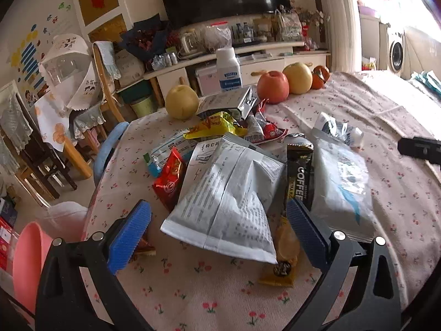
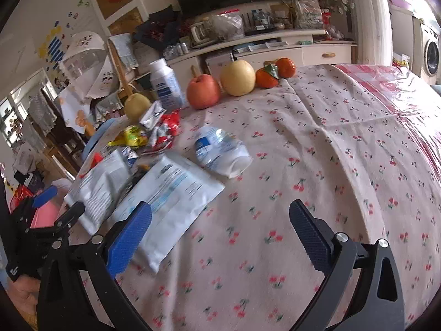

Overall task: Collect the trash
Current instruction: 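Grasp the white MAGICDAY bag with the right gripper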

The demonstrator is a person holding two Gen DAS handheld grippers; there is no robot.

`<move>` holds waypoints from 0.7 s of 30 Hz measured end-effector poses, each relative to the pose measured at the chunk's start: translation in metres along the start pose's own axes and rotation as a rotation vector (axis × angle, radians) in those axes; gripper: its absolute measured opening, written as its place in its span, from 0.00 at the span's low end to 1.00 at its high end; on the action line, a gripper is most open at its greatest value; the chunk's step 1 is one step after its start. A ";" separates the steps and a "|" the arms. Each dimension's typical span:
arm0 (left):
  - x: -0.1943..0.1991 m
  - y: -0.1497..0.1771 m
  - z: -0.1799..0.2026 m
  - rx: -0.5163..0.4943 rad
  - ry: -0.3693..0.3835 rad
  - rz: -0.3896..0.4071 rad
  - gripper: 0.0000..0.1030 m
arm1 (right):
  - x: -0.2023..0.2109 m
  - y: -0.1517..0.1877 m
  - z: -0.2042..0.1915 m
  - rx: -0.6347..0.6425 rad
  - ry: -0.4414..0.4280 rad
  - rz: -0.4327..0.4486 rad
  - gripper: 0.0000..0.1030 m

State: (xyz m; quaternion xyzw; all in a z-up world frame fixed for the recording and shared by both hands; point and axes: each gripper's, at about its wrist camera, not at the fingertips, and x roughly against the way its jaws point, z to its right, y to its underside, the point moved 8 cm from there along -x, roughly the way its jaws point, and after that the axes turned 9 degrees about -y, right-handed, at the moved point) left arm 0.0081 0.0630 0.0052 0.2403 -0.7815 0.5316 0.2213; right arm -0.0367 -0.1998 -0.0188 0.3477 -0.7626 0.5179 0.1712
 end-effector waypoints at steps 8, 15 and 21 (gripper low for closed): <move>-0.027 -0.002 0.005 -0.043 -0.027 -0.061 0.95 | -0.034 -0.025 0.017 0.071 0.065 -0.030 0.94; -0.046 0.005 0.010 -0.124 -0.095 -0.114 0.94 | -0.065 -0.040 0.014 0.147 0.079 -0.064 0.86; -0.048 0.005 0.017 -0.168 -0.126 -0.109 0.87 | -0.089 -0.049 0.010 0.182 0.070 -0.098 0.86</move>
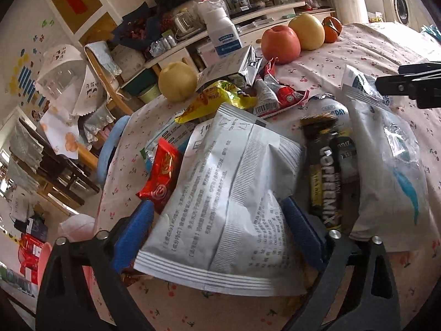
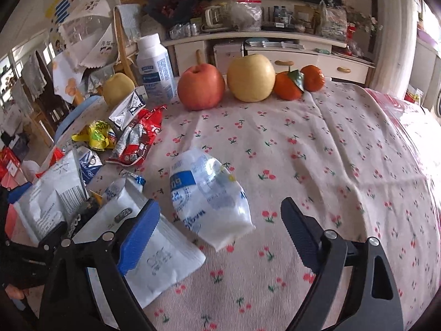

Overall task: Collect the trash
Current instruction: 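Grasp the white MAGICDAY bag with the right gripper, then lift the MAGICDAY bag with the right gripper while the left gripper grasps a white sachet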

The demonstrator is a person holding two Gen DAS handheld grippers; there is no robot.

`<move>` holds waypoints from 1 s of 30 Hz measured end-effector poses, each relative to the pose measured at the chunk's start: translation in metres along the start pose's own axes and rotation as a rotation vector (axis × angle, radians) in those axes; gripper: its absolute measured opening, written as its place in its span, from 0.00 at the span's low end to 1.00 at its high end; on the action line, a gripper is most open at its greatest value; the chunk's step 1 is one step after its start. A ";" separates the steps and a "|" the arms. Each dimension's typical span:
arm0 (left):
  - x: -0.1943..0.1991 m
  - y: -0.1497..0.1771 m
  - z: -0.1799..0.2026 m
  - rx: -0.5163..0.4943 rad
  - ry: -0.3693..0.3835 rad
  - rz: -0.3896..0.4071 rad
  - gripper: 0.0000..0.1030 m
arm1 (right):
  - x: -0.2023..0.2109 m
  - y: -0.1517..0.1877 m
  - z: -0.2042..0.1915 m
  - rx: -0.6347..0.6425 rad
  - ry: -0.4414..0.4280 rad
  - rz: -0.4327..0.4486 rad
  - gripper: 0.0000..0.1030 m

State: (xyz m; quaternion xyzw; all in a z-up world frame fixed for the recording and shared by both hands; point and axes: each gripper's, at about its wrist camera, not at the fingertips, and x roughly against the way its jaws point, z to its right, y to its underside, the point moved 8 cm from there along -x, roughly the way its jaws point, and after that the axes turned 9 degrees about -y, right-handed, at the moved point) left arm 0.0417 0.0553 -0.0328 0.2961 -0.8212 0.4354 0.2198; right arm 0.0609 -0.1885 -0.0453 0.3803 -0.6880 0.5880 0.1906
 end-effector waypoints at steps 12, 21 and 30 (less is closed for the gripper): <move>-0.004 -0.001 -0.005 0.067 0.007 -0.017 0.81 | -0.032 -0.007 0.002 0.046 0.020 -0.054 0.86; -0.004 0.001 -0.006 0.145 0.054 -0.023 0.72 | -0.040 -0.005 -0.002 0.112 0.057 -0.089 0.63; -0.004 0.004 -0.022 0.222 0.089 -0.032 0.50 | -0.025 -0.007 -0.001 0.099 0.069 -0.052 0.63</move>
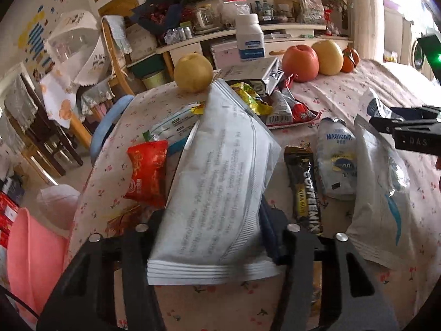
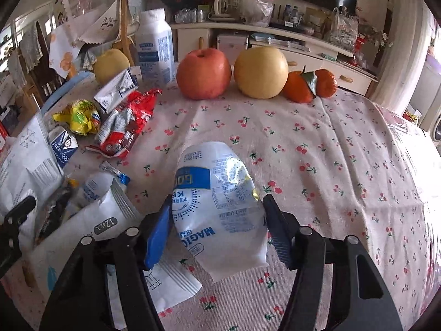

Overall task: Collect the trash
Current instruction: 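Lift the MAGICDAY bag with the right gripper while the left gripper grasps a white sachet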

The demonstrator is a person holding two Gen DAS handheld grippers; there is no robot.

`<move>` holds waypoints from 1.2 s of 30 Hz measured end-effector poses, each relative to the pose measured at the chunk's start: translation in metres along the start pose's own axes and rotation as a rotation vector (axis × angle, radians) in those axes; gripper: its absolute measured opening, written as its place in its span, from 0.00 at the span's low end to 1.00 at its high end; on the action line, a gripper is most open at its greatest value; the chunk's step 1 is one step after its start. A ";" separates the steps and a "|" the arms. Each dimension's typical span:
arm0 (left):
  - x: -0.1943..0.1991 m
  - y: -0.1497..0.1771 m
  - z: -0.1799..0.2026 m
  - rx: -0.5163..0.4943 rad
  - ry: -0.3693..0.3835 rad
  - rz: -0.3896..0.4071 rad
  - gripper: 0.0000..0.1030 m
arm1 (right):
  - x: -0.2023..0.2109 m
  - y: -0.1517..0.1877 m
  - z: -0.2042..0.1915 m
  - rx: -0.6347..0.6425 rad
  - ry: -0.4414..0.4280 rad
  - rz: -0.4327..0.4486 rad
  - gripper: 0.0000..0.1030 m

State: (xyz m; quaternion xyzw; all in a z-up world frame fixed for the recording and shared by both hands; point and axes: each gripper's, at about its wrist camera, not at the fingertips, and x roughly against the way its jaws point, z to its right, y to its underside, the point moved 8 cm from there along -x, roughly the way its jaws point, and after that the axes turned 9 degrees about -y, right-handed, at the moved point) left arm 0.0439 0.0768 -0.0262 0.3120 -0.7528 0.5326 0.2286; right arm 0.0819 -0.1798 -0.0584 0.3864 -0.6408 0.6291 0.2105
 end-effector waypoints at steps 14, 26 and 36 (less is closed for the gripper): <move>0.008 0.006 -0.035 0.156 0.142 -0.009 0.28 | 0.043 0.006 -0.048 0.062 -0.019 0.089 0.62; 0.026 0.004 -0.078 0.308 0.204 0.045 0.19 | 0.075 0.001 -0.074 0.056 -0.039 0.155 0.63; 0.041 0.009 -0.136 0.431 0.183 0.092 0.19 | 0.084 0.008 -0.145 0.106 -0.146 0.144 0.63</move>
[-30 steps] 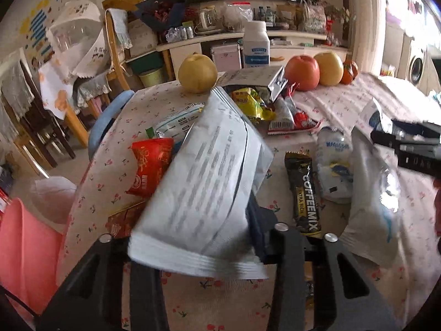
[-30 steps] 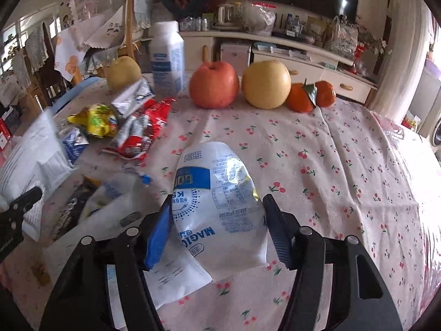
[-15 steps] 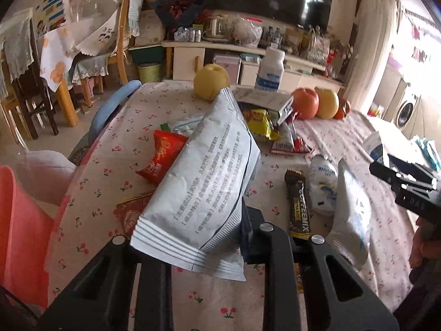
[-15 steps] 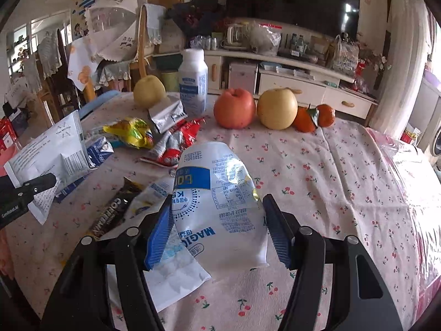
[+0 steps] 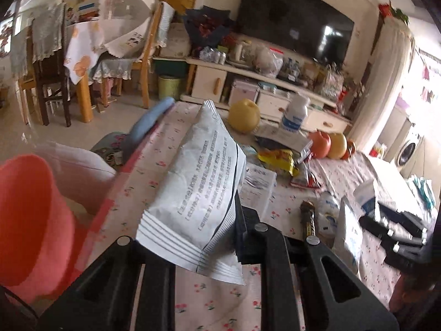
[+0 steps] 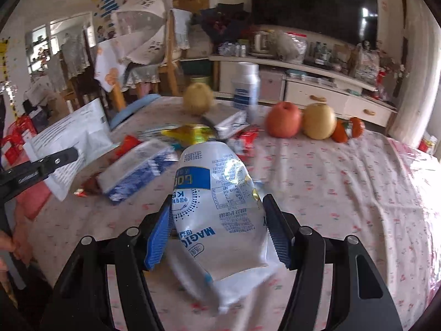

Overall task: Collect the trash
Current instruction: 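Lift the MAGICDAY bag with the right gripper while the left gripper grasps a white sachet, then drop the white sachet and MAGICDAY bag into the pink bucket with both grippers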

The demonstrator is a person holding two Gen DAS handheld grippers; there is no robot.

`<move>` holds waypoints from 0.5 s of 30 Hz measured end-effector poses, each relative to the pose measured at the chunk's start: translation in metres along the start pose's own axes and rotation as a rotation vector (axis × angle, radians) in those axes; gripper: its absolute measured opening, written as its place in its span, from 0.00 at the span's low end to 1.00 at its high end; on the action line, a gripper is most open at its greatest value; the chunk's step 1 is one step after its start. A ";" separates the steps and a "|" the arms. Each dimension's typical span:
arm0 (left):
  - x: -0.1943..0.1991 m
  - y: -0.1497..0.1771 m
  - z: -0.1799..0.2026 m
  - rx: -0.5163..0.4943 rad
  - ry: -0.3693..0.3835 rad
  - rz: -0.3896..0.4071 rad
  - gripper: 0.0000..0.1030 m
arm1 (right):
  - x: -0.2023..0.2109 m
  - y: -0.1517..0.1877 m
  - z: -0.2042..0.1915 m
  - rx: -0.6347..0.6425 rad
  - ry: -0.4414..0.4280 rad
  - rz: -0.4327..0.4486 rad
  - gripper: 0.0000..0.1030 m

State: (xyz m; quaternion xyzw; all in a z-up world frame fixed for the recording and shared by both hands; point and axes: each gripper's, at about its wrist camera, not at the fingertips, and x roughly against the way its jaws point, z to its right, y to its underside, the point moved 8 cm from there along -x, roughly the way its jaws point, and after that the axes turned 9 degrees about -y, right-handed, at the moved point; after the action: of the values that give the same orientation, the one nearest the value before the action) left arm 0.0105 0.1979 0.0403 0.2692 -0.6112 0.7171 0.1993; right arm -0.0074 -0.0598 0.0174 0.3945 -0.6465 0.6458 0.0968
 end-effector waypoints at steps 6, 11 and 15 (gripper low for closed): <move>0.024 -0.018 -0.053 0.106 -0.051 0.061 0.19 | -0.014 -0.012 -0.075 0.074 -0.117 -0.013 0.63; 0.044 -0.026 -0.118 0.207 -0.154 0.107 0.19 | -0.027 -0.029 -0.169 0.192 -0.261 -0.015 0.63; 0.053 -0.025 -0.172 0.290 -0.259 0.116 0.19 | -0.040 -0.038 -0.246 0.301 -0.361 -0.026 0.63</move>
State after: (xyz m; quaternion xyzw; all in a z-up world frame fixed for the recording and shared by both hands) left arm -0.0397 0.3695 0.0743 0.3496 -0.5363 0.7673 0.0365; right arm -0.0514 0.1851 0.0569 0.5218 -0.5446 0.6526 -0.0722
